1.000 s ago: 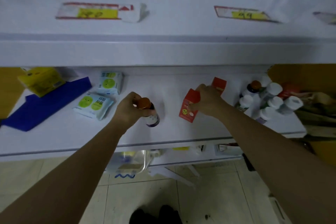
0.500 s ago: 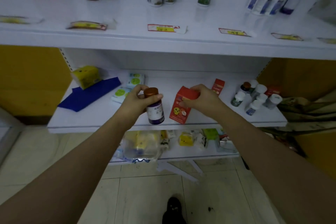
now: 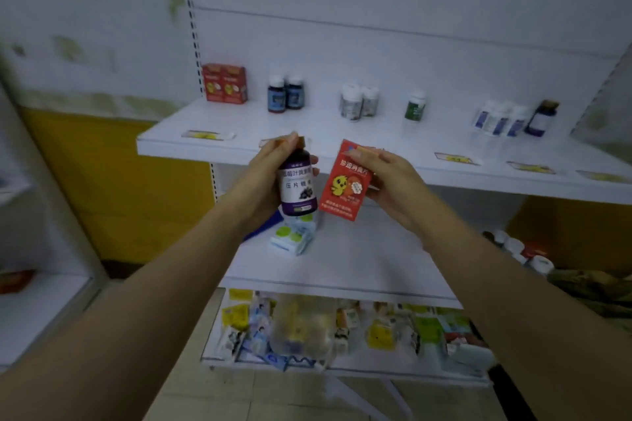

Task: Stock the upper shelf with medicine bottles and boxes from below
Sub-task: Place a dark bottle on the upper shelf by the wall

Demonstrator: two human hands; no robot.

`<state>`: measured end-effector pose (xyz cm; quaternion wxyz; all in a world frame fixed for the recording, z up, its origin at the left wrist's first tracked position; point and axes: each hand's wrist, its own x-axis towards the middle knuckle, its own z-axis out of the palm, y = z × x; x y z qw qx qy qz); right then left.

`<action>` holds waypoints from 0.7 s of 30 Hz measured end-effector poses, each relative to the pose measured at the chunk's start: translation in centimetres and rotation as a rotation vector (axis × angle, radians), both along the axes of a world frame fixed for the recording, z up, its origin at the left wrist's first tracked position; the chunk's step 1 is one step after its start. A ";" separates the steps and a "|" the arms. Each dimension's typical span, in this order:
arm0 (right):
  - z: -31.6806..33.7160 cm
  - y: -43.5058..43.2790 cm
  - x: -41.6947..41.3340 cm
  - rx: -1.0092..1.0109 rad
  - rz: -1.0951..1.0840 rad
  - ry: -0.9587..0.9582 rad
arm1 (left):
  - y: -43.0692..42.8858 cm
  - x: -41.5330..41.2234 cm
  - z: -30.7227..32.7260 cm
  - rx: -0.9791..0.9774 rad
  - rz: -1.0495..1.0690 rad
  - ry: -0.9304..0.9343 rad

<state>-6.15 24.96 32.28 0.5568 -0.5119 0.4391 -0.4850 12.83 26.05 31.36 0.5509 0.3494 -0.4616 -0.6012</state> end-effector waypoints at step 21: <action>8.0 -4.2 8.3 -0.134 0.229 -0.113 | -0.4 7.4 6.6 -0.057 0.210 0.010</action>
